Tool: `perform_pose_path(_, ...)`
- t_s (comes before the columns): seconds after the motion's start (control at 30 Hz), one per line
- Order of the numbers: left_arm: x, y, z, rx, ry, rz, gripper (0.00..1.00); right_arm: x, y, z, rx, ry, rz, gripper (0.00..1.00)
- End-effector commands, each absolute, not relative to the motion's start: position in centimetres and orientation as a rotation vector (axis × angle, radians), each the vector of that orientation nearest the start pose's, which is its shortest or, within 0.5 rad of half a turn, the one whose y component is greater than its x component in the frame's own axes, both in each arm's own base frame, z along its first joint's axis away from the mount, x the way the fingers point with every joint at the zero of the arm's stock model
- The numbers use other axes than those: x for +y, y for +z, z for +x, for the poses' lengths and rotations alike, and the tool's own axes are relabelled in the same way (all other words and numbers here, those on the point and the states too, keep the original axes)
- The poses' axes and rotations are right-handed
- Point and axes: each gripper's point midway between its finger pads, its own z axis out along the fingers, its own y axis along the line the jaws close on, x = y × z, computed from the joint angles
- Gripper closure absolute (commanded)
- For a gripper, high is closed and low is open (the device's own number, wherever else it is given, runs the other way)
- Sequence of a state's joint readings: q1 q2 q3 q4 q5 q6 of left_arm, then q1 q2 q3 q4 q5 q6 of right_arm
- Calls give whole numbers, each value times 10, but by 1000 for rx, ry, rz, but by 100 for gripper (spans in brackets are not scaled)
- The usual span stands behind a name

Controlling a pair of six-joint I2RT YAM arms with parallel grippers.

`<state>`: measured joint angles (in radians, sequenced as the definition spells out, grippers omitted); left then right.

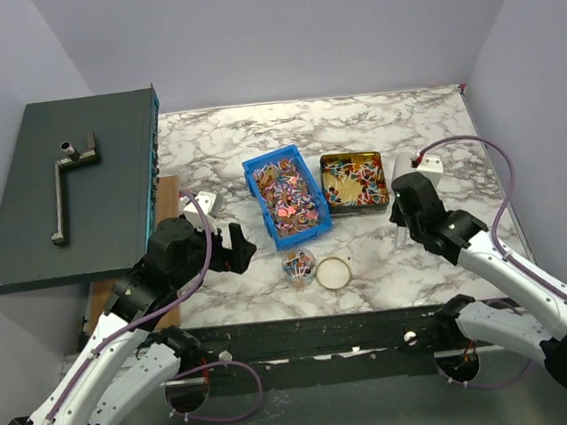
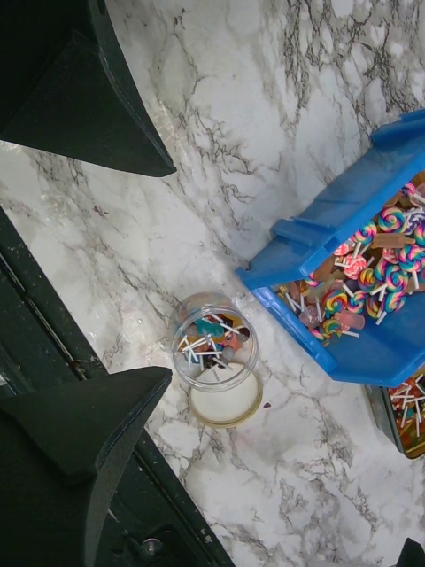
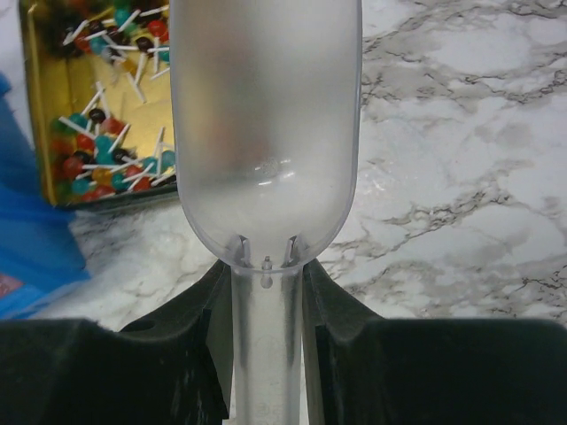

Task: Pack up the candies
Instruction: Place the spatula at the center of the board.

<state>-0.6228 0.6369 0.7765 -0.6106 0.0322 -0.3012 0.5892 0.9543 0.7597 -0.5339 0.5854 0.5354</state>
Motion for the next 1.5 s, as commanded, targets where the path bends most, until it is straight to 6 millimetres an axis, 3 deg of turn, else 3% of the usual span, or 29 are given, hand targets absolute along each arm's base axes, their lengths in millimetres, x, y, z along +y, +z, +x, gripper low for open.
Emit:
perform_pose_path(0.0,-153,218,192,2048,-578,347,10,72,147,293,2131,11,294,100)
perform_pose_path(0.23,-153,221,190,2036,-588,346,10,42,120,312,2110,2,445,99)
perform_pose_path(0.33,-154,222,190,2032,-591,346,10,31,108,318,2119,-35,479,90)
perform_pose_path(0.67,-154,222,189,2033,-599,351,10,1,74,327,2195,-128,519,83)
perform_pose_path(1.03,-157,220,189,2046,-607,361,10,-10,44,334,2268,-116,570,71)
perform_pose_path(1.47,-157,222,188,2035,-614,360,10,-14,28,334,2325,-139,574,59)
